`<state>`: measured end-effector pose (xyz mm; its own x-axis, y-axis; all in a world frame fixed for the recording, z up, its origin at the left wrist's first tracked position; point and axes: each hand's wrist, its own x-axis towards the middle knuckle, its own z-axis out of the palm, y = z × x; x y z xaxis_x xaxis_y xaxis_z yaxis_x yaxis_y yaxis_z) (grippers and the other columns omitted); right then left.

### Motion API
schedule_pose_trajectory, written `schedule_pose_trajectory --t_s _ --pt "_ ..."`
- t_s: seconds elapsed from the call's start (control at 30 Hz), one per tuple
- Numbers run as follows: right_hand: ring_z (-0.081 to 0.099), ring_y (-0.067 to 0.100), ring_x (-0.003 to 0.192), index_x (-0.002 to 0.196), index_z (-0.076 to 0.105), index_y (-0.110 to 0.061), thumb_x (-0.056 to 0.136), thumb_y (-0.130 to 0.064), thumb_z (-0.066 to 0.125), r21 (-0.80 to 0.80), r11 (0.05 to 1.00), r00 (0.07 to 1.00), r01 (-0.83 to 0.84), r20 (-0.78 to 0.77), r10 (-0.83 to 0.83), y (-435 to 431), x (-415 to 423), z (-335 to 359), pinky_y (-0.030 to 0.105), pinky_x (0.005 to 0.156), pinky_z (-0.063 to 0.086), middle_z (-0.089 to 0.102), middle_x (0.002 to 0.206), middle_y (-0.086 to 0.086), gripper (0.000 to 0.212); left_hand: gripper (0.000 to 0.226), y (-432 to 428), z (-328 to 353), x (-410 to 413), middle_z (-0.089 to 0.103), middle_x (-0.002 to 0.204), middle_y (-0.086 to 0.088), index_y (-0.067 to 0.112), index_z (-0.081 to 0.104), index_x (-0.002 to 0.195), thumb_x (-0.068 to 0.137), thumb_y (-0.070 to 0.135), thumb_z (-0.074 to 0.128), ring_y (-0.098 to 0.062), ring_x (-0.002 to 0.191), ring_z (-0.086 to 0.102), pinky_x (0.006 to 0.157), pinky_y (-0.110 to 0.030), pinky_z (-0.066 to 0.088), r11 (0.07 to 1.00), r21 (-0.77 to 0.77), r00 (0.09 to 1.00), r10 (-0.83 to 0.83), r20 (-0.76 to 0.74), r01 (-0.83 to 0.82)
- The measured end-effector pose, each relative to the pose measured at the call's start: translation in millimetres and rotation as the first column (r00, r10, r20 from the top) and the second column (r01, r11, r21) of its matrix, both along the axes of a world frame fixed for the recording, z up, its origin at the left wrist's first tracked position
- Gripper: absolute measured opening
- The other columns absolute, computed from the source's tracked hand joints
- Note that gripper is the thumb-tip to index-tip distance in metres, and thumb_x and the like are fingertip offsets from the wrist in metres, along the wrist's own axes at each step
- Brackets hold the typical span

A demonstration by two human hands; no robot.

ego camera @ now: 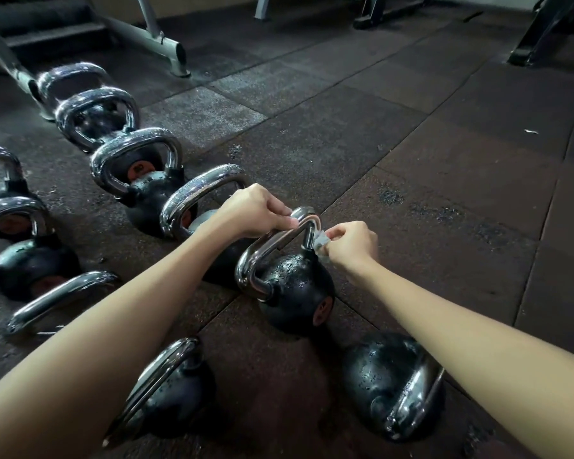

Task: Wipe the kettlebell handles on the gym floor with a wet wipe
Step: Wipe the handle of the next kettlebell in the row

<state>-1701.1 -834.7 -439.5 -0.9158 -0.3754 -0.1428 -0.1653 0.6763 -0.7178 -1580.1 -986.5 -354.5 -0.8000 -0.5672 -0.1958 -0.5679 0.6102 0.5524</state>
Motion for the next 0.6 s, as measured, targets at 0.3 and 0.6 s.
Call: schedule_pose_trajectory --t_s 0.3,0.6 --pt "0.073 0.005 0.077 0.09 0.082 -0.025 0.082 -0.036 0.084 -0.219 0.975 0.995 0.021 -0.095 -0.043 -12.7 1.0 18.9 0.025 0.073 0.058 0.078 0.079 -0.011 0.013 0.027 -15.2 -7.8 -6.2 0.074 0.096 0.012 0.034 0.082 0.106 0.084 0.048 0.083 0.001 0.102 0.05 0.075 -0.037 0.051 0.986 0.161 0.997 0.053 -0.047 -0.045" --pt "0.074 0.003 0.075 0.092 0.081 -0.024 0.076 -0.033 0.09 -0.309 0.949 0.998 0.063 0.008 -0.064 -28.4 5.7 17.4 0.03 0.077 0.063 0.078 0.078 -0.011 0.02 0.027 -33.0 -20.3 2.1 0.074 0.092 0.015 0.03 0.083 0.106 0.085 0.046 0.082 0.006 0.079 0.059 0.067 -0.009 0.042 0.975 0.215 0.991 0.082 -0.103 -0.058"
